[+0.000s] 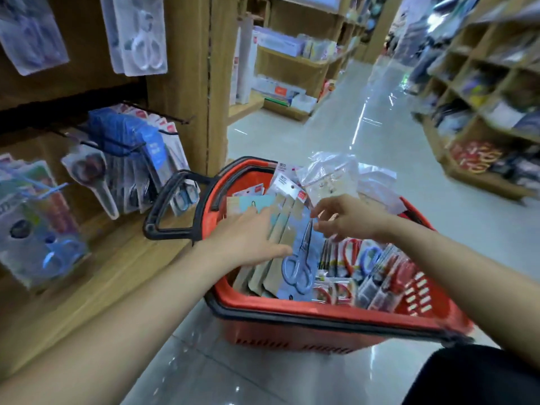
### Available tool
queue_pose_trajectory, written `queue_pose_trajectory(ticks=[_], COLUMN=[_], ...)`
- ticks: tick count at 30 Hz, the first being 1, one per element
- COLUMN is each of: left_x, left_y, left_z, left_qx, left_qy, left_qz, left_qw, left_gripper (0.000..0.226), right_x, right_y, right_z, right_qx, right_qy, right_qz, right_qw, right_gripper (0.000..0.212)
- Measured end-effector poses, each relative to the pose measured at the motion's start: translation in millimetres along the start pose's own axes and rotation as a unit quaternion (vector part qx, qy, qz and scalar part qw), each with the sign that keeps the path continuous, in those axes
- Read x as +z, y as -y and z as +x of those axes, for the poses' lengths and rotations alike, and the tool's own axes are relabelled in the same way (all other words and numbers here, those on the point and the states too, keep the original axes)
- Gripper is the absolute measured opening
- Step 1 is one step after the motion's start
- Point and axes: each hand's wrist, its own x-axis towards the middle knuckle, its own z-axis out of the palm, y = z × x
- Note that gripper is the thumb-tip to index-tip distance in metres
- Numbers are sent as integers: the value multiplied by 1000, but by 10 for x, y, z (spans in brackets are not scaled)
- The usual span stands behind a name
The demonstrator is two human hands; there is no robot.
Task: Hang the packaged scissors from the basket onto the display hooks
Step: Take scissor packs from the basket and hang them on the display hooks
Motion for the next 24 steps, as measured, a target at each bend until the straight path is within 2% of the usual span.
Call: queue_pose_trajectory(ticks=[3,6,9,13,15,17,21,24], left_x=[137,179,166,194,216,213,166,184], left_y=[-17,-2,28,44,35,40,59,49], left_z=[123,199,251,269,288,296,274,244], left_qx=[-14,-29,-54,-87,-95,-98,-101,-72], left_qy=[46,71,66,36,23,12,6,36], left_qz=[-29,-106,-153,-224,-261,-287,-371,-390], left_qw=[998,991,985,970,960,953,923,917], left_gripper=[112,117,107,92,86,78,58,55], right_x=[-5,-5,89,299,419,515,615,648], right_y=[-232,-409,-449,-315,-248,-211,-211,-150], right_z=[-90,-96,-69,-63,-76,-74,-46,-49], right_qx=[69,103,109,114,106,101,70,30], right_qy=[5,-29,-34,23,36,17,-47,-55], right_qz=[69,176,229,244,279,321,325,315], right_qw=[995,979,967,963,954,942,942,947], right_gripper=[30,37,43,65,63,55,69,70])
